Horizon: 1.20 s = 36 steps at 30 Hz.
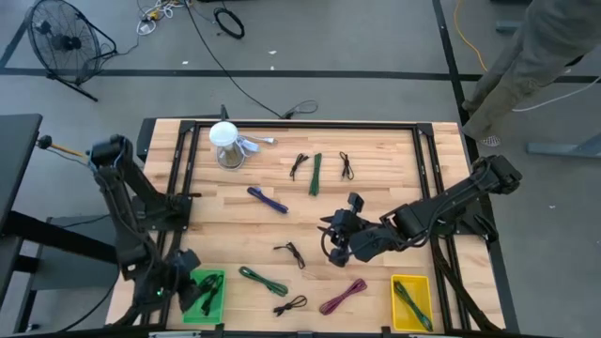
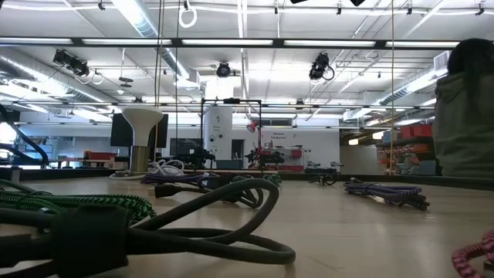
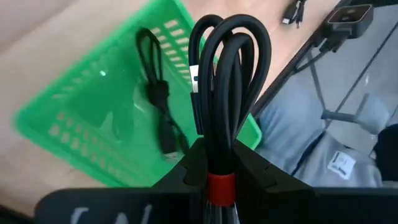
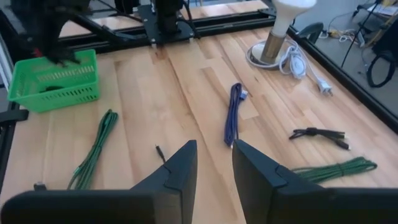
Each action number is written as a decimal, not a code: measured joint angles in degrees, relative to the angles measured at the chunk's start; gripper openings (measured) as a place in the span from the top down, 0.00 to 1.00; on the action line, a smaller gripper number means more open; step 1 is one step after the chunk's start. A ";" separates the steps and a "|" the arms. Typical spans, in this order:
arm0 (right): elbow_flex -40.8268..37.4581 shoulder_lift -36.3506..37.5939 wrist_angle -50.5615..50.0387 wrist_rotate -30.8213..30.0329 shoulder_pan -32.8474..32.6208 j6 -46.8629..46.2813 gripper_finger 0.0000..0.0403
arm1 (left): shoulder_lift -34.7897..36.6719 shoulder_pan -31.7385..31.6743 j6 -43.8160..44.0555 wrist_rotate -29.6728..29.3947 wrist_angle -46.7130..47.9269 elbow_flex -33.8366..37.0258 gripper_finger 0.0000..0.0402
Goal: Pick & Place USB Port
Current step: Put the black charger cable into the green bin
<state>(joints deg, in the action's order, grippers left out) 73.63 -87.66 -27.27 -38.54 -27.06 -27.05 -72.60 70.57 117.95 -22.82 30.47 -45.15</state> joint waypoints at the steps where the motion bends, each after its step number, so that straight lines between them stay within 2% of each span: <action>1: 0.00 0.00 0.46 -0.02 0.21 0.29 0.75 | -0.79 0.00 0.34 -0.27 -0.81 0.00 0.89; 6: 0.00 0.00 2.11 -0.18 0.97 3.56 0.75 | -4.10 -0.04 3.20 -0.34 -1.90 0.00 0.89; 14: 0.02 0.00 2.80 -0.10 1.76 5.10 0.75 | -4.59 -0.04 4.17 -1.75 -2.14 0.00 0.89; 22: 0.02 0.02 2.86 0.04 1.96 5.15 0.75 | -4.59 -0.02 4.38 0.93 -1.15 0.00 0.69; 28: 0.02 0.02 2.89 0.59 1.96 4.44 0.75 | -4.59 -0.17 2.89 -0.31 -1.13 0.00 0.64; 33: 0.04 0.02 2.89 1.14 1.96 3.73 0.75 | -4.59 -0.64 -2.44 -0.19 -0.86 0.00 0.64; 36: 0.10 -0.19 3.21 3.64 1.96 2.39 0.75 | -4.53 -0.83 -6.64 -2.94 0.33 0.00 0.66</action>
<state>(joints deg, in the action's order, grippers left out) 73.73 -87.85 -24.06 -34.90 -25.10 -24.66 -77.13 69.73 111.31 -25.76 30.80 -45.15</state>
